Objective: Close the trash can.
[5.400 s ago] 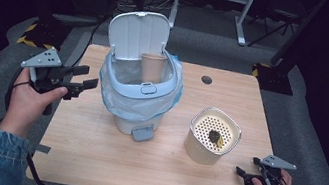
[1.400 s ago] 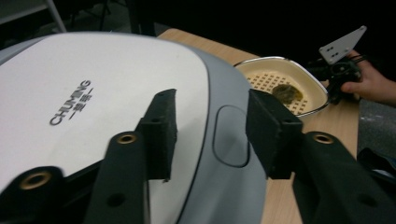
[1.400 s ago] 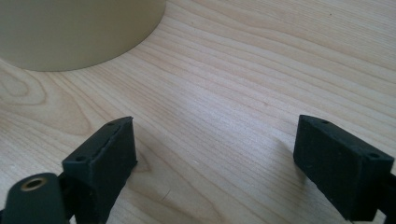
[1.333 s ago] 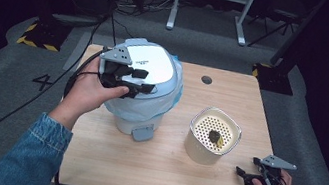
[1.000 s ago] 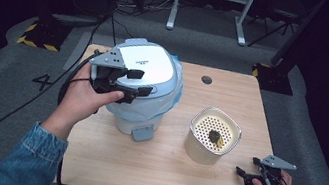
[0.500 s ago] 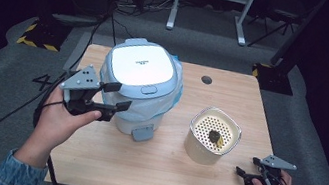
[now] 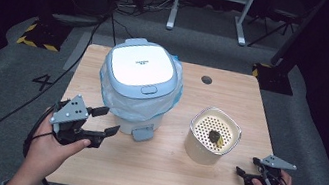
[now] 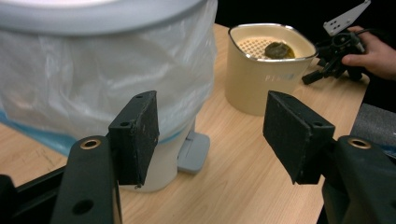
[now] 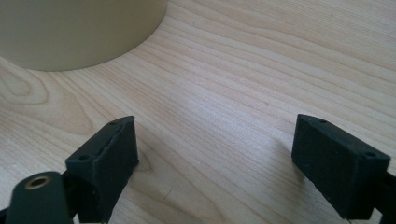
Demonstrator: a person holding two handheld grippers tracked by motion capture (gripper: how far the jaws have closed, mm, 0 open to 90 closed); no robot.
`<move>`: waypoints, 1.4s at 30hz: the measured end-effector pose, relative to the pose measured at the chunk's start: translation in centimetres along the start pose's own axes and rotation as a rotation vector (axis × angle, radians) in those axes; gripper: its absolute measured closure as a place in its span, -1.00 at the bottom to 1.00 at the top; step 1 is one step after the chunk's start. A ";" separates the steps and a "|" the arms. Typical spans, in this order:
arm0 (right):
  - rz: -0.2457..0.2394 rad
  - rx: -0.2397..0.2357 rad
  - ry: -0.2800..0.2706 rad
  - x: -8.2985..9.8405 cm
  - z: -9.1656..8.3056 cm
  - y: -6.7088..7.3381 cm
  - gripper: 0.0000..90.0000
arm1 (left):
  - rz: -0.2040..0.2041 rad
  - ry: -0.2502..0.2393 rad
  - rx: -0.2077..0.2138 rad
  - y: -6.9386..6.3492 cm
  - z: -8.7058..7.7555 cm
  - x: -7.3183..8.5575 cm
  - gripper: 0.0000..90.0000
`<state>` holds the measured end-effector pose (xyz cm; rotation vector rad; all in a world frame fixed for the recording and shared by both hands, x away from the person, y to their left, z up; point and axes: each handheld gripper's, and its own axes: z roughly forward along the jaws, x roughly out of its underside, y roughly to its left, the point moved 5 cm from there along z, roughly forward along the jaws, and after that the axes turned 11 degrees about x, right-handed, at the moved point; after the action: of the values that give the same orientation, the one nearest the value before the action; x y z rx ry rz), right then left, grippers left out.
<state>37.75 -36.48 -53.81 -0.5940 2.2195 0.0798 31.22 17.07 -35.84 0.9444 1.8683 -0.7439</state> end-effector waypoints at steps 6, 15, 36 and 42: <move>0.002 0.003 0.000 0.0 0.0 0.0 -0.68 | -0.025 0.028 -0.029 0.8 0.8 2.5 -0.19; 0.003 0.004 0.001 0.0 0.0 0.0 -0.68 | -0.081 0.072 -0.064 2.3 2.3 6.5 -0.20; 0.003 0.004 0.001 0.0 0.0 0.0 -0.68 | -0.185 0.260 -0.118 5.1 5.0 14.2 -0.25; 0.004 0.004 0.001 0.0 0.0 0.0 -0.68 | -0.172 0.317 -0.133 5.3 5.7 15.3 -0.28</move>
<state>37.69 -36.47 -53.81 -0.5882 2.2213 0.0769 33.37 20.11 -52.63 0.8624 2.2694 -0.5857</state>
